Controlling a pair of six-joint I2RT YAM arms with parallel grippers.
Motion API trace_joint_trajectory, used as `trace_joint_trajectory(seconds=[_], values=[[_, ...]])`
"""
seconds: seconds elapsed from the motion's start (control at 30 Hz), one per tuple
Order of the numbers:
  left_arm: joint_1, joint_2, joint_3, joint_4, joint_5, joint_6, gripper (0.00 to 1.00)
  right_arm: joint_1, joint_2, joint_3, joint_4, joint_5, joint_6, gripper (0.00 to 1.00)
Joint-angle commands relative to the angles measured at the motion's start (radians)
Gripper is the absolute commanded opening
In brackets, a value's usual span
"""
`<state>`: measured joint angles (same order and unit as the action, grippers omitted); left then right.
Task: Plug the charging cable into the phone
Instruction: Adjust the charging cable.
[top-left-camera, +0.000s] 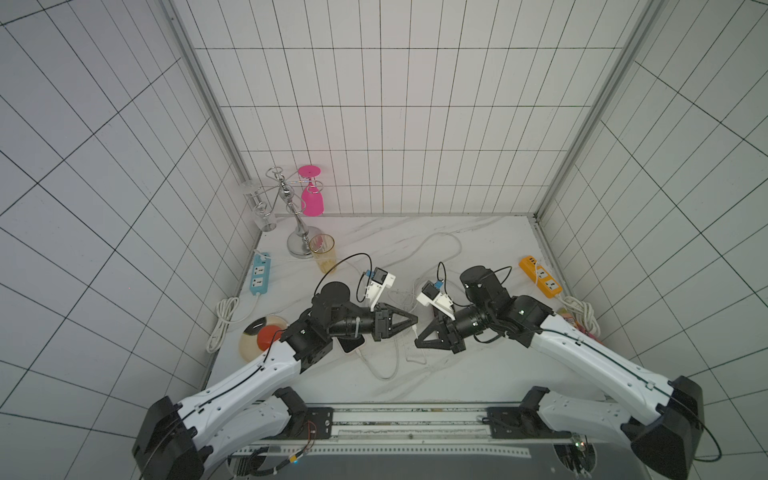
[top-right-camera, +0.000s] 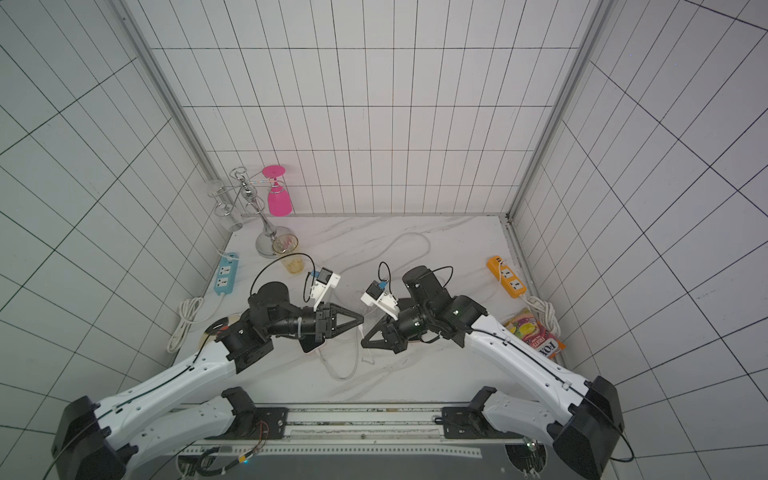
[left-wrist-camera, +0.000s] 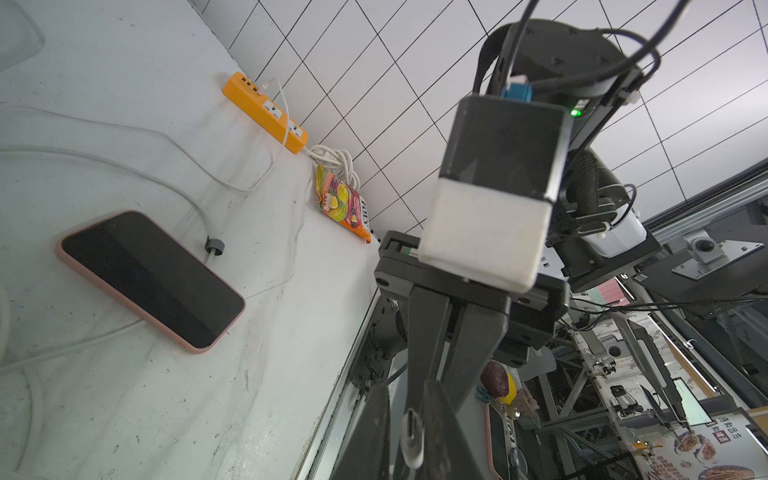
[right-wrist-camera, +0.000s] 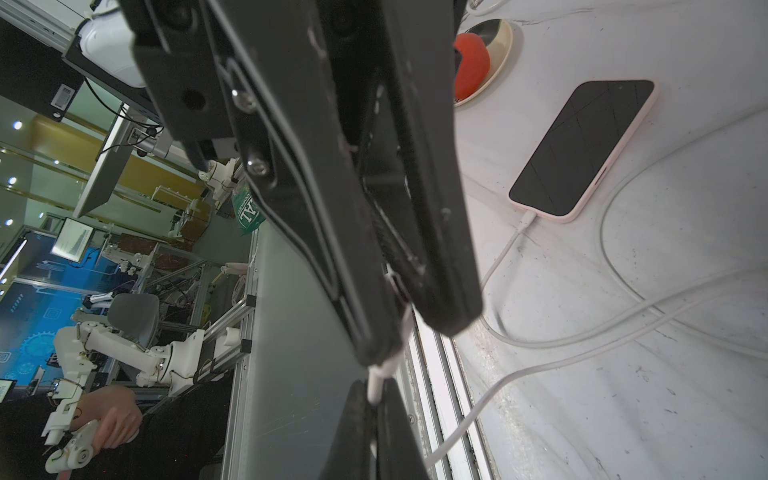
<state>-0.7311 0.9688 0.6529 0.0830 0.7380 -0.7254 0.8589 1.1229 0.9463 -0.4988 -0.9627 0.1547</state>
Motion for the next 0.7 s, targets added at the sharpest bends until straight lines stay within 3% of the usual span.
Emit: trace_joint_trajectory(seconds=[0.0, 0.27, 0.37, 0.43, 0.53, 0.67], values=[[0.001, -0.006, -0.008, -0.013, 0.005, 0.020, 0.14, 0.006, 0.005, 0.018, 0.009, 0.000, 0.006, 0.00], [0.001, -0.007, -0.002, -0.019, -0.003, 0.027, 0.04, 0.006, 0.005, 0.023, 0.003, 0.007, 0.004, 0.00], [0.001, -0.015, 0.011, -0.034, -0.009, 0.042, 0.00, 0.001, -0.005, 0.030, 0.007, 0.012, 0.015, 0.43], [0.001, -0.023, 0.019, -0.047, -0.012, 0.056, 0.00, -0.005, -0.023, 0.031, 0.020, 0.008, 0.023, 0.56], [0.001, -0.028, 0.029, -0.053, -0.005, 0.068, 0.00, -0.031, -0.059, 0.018, 0.070, -0.025, 0.047, 0.64], [0.001, -0.039, 0.021, -0.008, 0.015, 0.051, 0.00, -0.058, -0.104, -0.016, 0.177, -0.059, 0.099, 0.65]])
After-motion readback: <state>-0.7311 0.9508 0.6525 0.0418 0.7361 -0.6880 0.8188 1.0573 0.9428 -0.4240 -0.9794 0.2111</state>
